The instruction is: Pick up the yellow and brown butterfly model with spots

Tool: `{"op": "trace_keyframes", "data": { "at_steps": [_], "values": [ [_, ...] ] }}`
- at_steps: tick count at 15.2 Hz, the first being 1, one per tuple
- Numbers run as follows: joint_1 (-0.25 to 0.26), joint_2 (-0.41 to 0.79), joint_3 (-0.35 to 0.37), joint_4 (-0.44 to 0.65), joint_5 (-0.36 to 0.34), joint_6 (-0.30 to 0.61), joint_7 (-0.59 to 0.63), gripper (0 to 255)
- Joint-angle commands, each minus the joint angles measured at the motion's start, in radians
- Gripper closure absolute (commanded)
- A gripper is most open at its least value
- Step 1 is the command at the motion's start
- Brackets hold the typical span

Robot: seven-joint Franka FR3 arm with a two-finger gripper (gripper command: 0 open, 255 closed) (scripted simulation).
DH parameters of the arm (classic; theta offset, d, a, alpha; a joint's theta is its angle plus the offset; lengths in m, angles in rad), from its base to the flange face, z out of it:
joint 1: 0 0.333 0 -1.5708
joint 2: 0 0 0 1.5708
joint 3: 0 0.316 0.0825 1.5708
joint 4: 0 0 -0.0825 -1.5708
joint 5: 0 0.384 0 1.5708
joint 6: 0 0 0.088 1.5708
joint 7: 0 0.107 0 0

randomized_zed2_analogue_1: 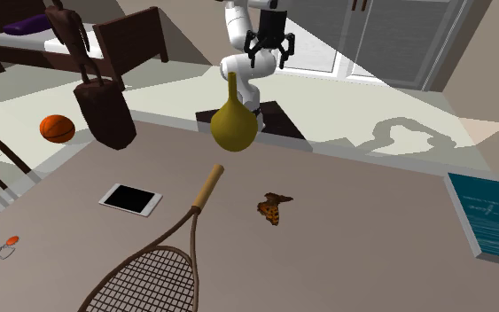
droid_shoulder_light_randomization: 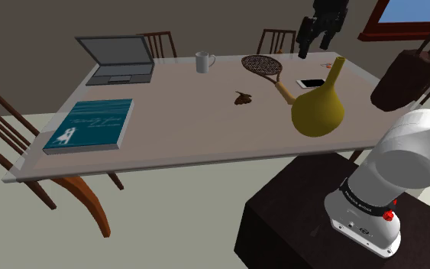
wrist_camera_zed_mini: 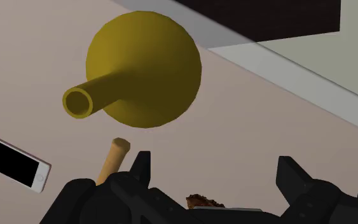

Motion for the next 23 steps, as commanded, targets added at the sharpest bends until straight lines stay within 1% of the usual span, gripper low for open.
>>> {"op": "trace_keyframes", "data": {
  "at_steps": [1, 7, 12, 17, 23],
  "values": [
    [0.000, 0.000, 0.000, 0.000, 0.000, 0.000, 0.000, 0],
    [0.008, 0.132, -0.047, -0.066, -0.036, 0.208, -0.067, 0],
    [0.014, 0.278, -0.083, -0.082, -0.058, 0.378, -0.121, 0],
    [0.021, 0.448, -0.114, -0.061, -0.069, 0.536, -0.176, 0],
    [0.028, 0.673, -0.140, 0.011, -0.060, 0.699, -0.247, 0]
  ]
}}
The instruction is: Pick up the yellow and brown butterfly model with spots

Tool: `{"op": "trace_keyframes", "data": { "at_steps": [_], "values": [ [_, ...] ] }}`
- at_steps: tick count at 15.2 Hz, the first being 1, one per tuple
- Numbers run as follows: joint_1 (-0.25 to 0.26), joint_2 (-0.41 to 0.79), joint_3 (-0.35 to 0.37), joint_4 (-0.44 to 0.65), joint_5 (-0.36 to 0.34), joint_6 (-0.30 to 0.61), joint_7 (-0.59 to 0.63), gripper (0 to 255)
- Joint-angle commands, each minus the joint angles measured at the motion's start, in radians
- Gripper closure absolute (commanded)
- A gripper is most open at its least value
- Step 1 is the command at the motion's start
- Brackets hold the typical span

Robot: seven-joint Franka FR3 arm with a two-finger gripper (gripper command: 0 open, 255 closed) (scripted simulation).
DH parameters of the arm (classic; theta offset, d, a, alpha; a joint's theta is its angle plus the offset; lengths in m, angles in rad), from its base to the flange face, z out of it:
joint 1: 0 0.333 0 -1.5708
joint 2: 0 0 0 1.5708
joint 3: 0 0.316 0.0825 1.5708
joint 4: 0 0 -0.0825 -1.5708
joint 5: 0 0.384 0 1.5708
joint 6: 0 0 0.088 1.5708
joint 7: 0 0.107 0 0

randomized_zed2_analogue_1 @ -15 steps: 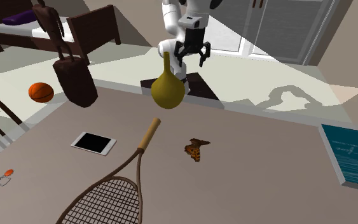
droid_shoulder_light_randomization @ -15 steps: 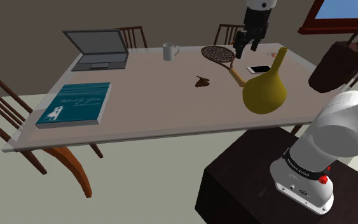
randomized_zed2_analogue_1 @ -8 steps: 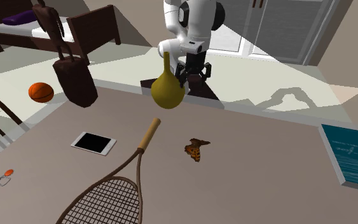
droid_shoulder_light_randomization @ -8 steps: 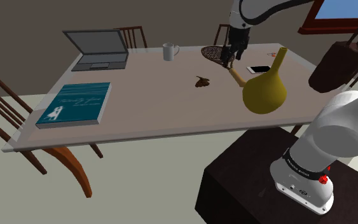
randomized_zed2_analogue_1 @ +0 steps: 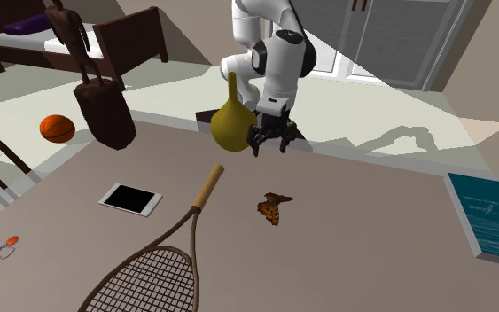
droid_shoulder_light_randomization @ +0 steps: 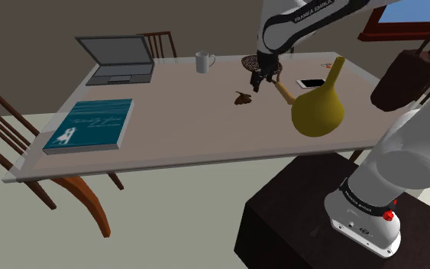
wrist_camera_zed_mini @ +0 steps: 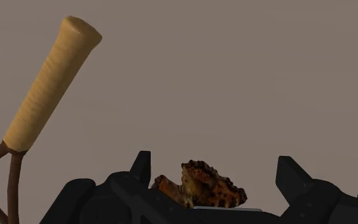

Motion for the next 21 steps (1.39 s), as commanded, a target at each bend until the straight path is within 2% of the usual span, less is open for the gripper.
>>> {"op": "trace_keyframes", "data": {
  "at_steps": [1, 6, 14, 16, 17, 21],
  "values": [
    [0.001, 0.088, -0.008, 0.041, 0.008, 0.052, -0.029, 0],
    [-0.003, 0.283, -0.010, 0.143, 0.034, 0.152, -0.093, 0],
    [-0.006, 0.355, -0.010, 0.119, 0.036, 0.248, -0.087, 0],
    [-0.006, 0.355, -0.010, 0.119, 0.036, 0.248, -0.087, 0],
    [-0.007, 0.354, -0.010, 0.118, 0.036, 0.248, -0.087, 255],
    [-0.007, 0.353, -0.010, 0.117, 0.036, 0.248, -0.087, 255]
  ]
}}
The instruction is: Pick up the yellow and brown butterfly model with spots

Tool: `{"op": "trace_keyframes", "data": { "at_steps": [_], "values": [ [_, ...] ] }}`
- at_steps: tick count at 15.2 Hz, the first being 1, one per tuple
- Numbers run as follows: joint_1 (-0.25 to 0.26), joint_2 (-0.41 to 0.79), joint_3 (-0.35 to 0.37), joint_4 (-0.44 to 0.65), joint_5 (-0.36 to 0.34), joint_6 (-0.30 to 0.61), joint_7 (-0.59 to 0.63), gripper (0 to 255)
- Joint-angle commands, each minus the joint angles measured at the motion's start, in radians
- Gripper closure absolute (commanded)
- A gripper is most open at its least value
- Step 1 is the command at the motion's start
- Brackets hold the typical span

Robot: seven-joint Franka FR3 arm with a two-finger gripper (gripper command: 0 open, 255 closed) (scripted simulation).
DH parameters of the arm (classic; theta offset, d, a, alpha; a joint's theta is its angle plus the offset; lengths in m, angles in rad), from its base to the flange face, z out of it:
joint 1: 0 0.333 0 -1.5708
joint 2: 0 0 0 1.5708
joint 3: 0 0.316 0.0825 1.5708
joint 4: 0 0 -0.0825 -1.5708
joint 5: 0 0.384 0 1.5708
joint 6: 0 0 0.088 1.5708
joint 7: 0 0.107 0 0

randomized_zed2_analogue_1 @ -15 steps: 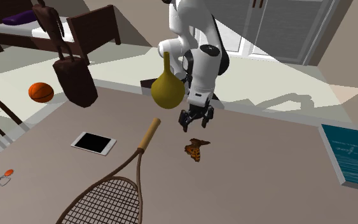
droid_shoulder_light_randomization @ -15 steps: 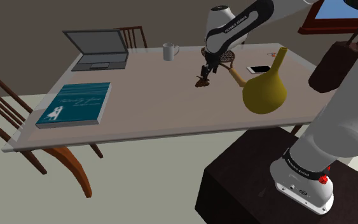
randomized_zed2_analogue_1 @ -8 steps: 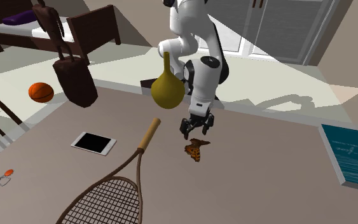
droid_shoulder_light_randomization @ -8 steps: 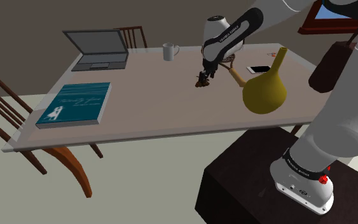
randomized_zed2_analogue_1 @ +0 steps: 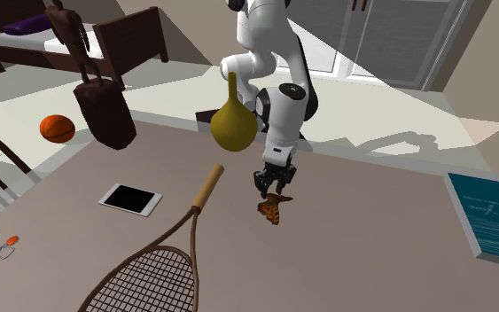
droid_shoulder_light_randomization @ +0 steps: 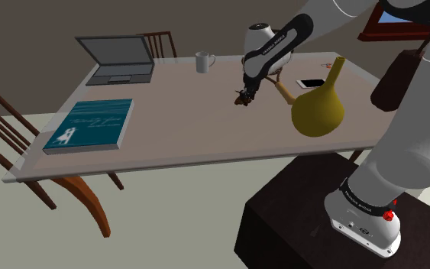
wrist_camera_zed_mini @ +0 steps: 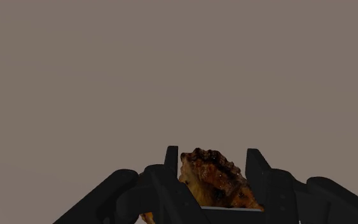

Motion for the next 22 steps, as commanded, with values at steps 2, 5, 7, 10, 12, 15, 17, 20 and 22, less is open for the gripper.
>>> {"op": "trace_keyframes", "data": {
  "at_steps": [2, 5, 7, 10, 12, 15, 17, 20, 22],
  "values": [
    [0.000, 0.000, 0.000, 0.000, 0.000, 0.000, 0.000, 255],
    [0.000, 0.002, 0.000, 0.002, 0.000, 0.000, 0.000, 255],
    [0.001, -0.018, 0.000, 0.007, 0.000, -0.025, -0.002, 255],
    [0.002, -0.045, 0.000, 0.017, -0.001, -0.062, -0.005, 255],
    [0.003, -0.063, 0.000, 0.025, -0.001, -0.087, -0.007, 255],
    [0.004, -0.088, 0.000, 0.038, -0.002, -0.125, -0.010, 255],
    [0.005, -0.103, 0.000, 0.048, -0.002, -0.151, -0.012, 255],
    [0.006, -0.125, 0.001, 0.065, -0.002, -0.189, -0.015, 255],
    [0.006, -0.127, 0.001, 0.065, -0.002, -0.191, -0.015, 255]
  ]
}}
